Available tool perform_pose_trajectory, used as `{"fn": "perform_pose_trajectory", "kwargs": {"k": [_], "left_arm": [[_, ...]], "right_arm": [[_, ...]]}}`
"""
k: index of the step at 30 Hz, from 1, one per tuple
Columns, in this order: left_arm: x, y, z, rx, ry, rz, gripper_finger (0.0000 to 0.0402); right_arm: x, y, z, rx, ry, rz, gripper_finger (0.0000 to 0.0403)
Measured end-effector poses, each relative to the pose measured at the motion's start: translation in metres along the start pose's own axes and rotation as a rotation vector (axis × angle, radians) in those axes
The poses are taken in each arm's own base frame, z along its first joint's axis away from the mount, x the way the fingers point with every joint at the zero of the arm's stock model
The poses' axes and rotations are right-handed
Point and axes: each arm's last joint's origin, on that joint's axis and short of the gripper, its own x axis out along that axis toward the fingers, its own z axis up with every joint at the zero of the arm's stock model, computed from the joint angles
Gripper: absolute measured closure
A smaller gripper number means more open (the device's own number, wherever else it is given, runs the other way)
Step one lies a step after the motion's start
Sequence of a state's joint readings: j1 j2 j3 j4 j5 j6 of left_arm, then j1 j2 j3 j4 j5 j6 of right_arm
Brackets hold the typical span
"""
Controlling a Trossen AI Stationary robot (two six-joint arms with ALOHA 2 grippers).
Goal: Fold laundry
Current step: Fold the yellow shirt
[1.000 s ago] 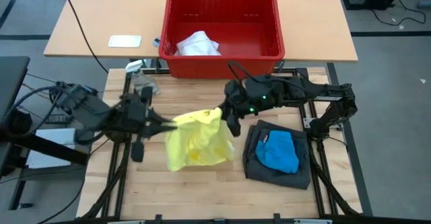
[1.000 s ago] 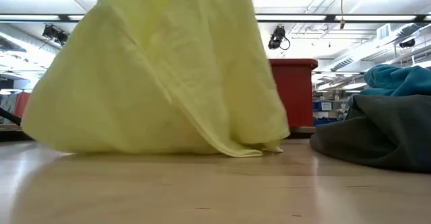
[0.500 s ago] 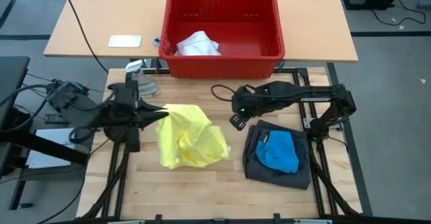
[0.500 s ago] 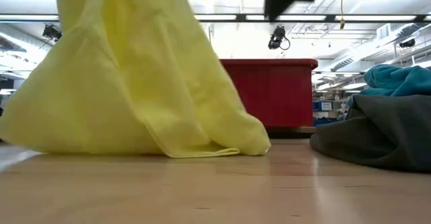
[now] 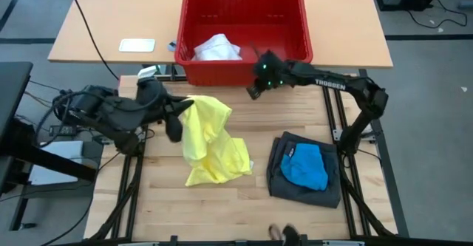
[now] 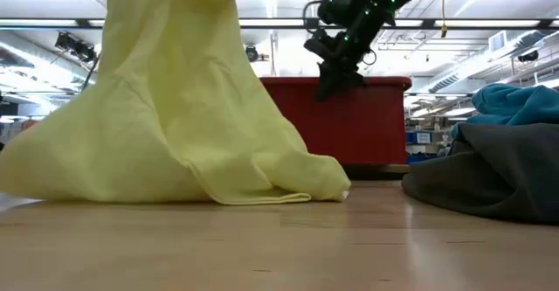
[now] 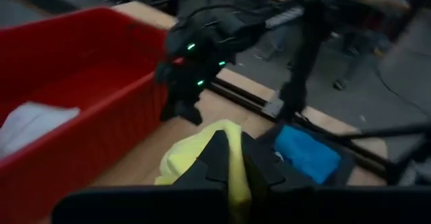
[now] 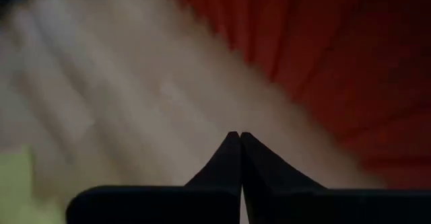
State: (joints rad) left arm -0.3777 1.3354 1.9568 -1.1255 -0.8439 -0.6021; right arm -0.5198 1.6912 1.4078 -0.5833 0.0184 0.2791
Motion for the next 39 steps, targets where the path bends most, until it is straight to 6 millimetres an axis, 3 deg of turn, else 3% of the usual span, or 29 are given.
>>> {"fn": "perform_pose_trajectory", "kwargs": {"k": [4,8,11,15,20,26,33,39], "left_arm": [[0.013,0.01,0.003,-0.127,-0.005,0.097,0.0388],[0.031,0.017,0.005,-0.149,-0.006,0.183,0.0388],[0.045,0.028,0.01,-0.168,-0.016,0.265,0.0386],[0.056,0.045,0.016,-0.179,-0.034,0.355,0.0386],[0.058,0.053,0.015,-0.139,0.0,0.402,0.0385],[0.049,0.051,-0.009,-0.072,0.198,0.397,0.0389],[0.041,0.053,-0.059,-0.097,0.325,0.304,0.0392],[0.03,0.055,-0.109,-0.16,0.46,0.025,0.0393]], "right_arm": [[0.006,-0.042,0.024,-0.006,-0.148,-0.027,0.039],[0.005,-0.077,0.041,0.003,-0.282,-0.028,0.0397],[0.002,-0.087,0.047,0.02,-0.325,0.081,0.0392],[0.0,-0.082,0.049,0.047,-0.317,0.242,0.0359],[0.003,-0.037,0.042,0.049,-0.242,0.453,0.032],[0.003,0.032,0.025,0.067,-0.161,0.569,0.0308],[-0.008,0.107,0.001,0.136,-0.152,0.62,0.0309],[-0.022,0.158,-0.029,0.187,-0.117,0.638,0.0309]]}}
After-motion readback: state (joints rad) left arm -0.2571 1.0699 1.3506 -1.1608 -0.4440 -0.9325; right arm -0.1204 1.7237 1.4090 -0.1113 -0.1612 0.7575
